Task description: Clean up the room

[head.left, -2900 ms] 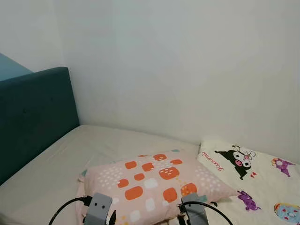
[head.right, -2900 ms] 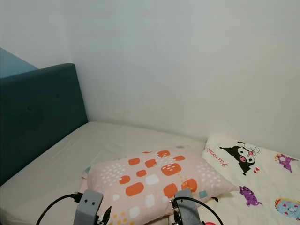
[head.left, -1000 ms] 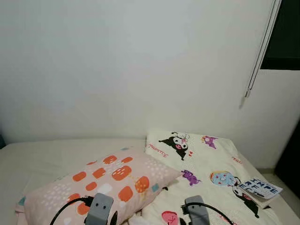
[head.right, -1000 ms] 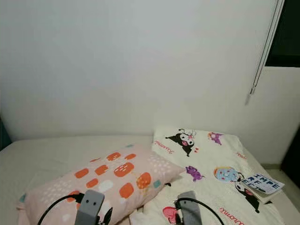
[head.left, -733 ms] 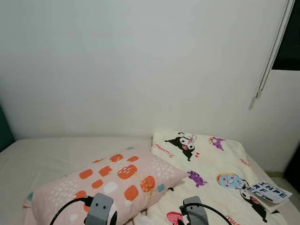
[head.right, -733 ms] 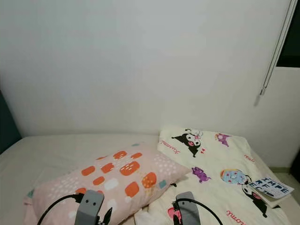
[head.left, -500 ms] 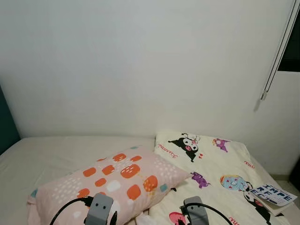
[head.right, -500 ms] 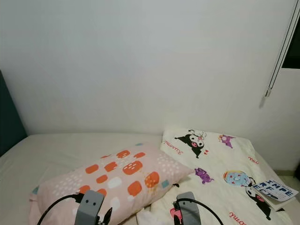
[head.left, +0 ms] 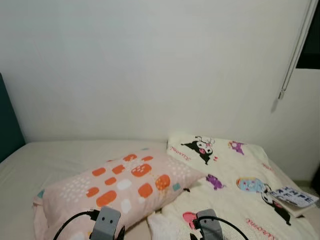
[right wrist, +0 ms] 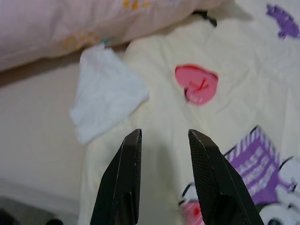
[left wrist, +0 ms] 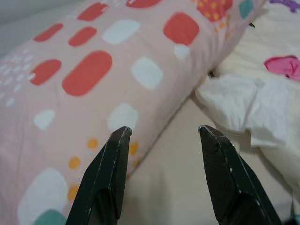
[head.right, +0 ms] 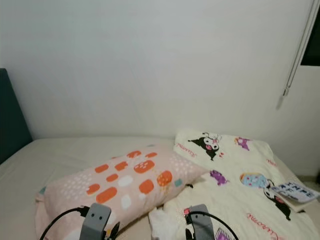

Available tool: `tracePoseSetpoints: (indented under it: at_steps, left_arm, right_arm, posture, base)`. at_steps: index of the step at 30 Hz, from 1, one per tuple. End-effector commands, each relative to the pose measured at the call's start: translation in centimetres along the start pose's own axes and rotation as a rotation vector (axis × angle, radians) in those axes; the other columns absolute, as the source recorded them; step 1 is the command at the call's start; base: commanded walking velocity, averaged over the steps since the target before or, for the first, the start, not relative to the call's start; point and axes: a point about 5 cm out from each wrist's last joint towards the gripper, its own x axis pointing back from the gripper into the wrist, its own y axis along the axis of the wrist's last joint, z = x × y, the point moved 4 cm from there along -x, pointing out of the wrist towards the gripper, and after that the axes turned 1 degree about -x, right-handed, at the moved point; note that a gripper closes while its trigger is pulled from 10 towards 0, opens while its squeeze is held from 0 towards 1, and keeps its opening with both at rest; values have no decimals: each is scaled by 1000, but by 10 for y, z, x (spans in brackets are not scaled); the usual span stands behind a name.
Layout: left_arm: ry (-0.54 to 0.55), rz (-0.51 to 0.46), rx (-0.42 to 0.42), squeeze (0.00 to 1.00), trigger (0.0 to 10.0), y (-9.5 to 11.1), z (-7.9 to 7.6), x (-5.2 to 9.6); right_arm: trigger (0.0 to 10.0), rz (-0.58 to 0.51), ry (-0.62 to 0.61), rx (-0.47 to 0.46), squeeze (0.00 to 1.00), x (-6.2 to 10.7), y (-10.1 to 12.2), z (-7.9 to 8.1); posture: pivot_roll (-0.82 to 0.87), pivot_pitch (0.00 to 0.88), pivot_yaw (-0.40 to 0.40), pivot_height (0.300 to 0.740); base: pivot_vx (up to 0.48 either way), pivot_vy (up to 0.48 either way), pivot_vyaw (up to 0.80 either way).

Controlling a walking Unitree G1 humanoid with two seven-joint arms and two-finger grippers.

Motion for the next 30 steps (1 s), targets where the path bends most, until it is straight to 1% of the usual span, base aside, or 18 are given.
tracePoseSetpoints:
  at_steps: [1, 23, 27, 30]
  left_arm:
    - [-8, 20, -11, 0, 10000, -5, 0, 2]
    - [-35, 5, -23, 0, 10000, 1, 0, -1]
    - [-37, 3, -25, 0, 10000, 1, 1, -1]
    - [-35, 9, -29, 0, 10000, 0, 0, -1]
  right_arm:
    - [10000, 2, -1, -23, 0, 1, -1, 1]
    - [10000, 3, -17, -61, 0, 2, -3, 1]
    - [10000, -2, -24, -71, 0, 3, -2, 0]
    - [10000, -9, -38, -75, 0, 2, 1, -5]
  posture:
    - [-48, 67, -8, 644]
    - [-40, 72, 3, 644]
    - [-41, 73, 5, 644]
    - [-42, 75, 2, 634]
  base:
    - [0, 0, 0]
    - [0, 0, 0]
    - [0, 0, 0]
    - [0, 0, 0]
